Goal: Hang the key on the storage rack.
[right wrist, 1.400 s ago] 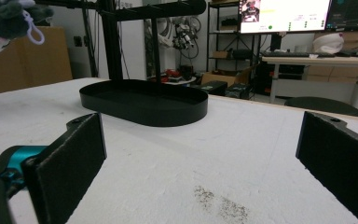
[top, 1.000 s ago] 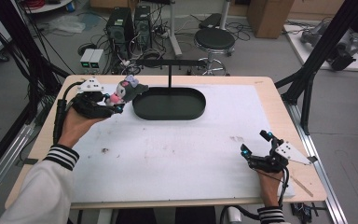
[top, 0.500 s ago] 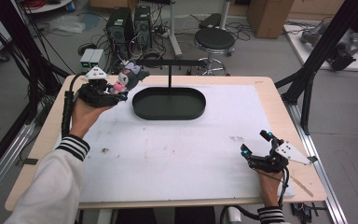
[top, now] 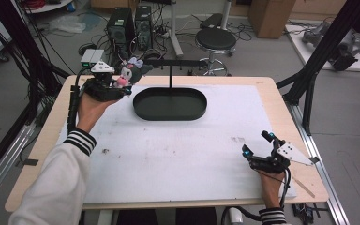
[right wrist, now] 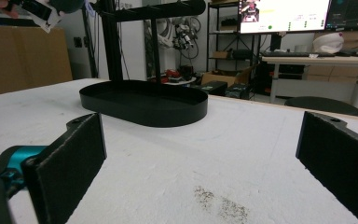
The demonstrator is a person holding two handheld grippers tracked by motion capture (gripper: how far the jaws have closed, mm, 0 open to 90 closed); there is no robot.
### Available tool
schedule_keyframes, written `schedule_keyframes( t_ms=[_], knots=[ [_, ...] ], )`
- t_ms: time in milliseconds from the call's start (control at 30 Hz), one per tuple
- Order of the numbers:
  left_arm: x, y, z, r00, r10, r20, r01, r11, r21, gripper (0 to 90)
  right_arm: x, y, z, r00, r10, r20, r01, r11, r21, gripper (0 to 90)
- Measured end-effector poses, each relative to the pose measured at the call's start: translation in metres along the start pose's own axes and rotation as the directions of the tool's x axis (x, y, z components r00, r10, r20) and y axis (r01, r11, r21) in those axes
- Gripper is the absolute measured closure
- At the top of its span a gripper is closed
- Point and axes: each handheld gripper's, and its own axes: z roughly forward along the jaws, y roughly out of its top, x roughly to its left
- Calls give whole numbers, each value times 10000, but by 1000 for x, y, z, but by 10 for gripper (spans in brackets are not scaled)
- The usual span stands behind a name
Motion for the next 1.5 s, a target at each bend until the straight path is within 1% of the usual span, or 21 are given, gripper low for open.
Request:
schedule_keyframes(
  t_ms=[167,233,300,367,433,567,600,667,700,767,867,967,1067,1233,1333,1400,1467,1500],
  knots=[
    [2,4,4,9995,-270,-191,270,9996,-13,541,0,0,0,10000,2,0,-2,10000,0,5],
    [1,6,6,9991,-276,-326,278,9996,60,541,0,0,0,10000,26,-8,-26,10000,11,5],
    [1,8,8,9990,-332,-298,336,9993,132,541,0,0,0,10000,27,-15,-27,10000,8,5],
    [1,9,11,9988,-255,-425,267,9993,261,541,0,0,0,10000,36,-16,-36,10000,9,5],
    [2,10,13,9983,-413,-412,422,9989,210,541,0,0,0,10000,34,-13,-34,10000,8,5],
    [4,8,19,9970,-520,-567,542,9978,393,541,0,0,0,10000,60,1,-60,10000,-7,5],
    [5,8,19,9966,-558,-608,581,9976,364,541,0,0,0,10000,60,1,-60,10000,-7,5],
    [6,8,20,9962,-700,-512,713,9971,247,541,0,0,0,10000,64,4,-64,10000,-8,5],
    [5,9,21,9963,-681,-520,694,9973,238,541,0,0,0,10000,56,9,-56,10000,-17,5],
    [5,11,22,9967,-518,-628,541,9979,351,541,0,0,0,10000,88,5,-88,10000,-6,5],
    [3,17,23,9963,-583,-638,597,9980,192,541,0,0,0,10000,87,13,-87,10000,0,5],
    [2,23,24,9963,-494,-701,512,9984,234,541,0,0,0,9999,104,11,-104,9999,11,5],
    [1,27,27,9958,-487,-780,509,9984,255,540,0,0,0,10000,60,6,-60,10000,-9,5],
    [2,28,31,9945,-583,-865,604,9979,225,541,0,0,0,10000,93,-3,-93,10000,31,5],
    [3,27,33,9944,-667,-823,687,9974,224,541,0,0,0,10000,93,-11,-93,10000,33,5],
    [3,26,34,9941,-555,-933,586,9978,306,541,0,0,0,9999,100,-3,-100,9999,34,5],
    [5,23,34,9926,-679,-1005,708,9972,256,541,0,0,0,10000,95,-2,-95,10000,25,5],
    [5,23,35,9922,-688,-1037,723,9969,303,541,0,0,0,10000,90,-5,-90,10000,29,5]
  ],
)
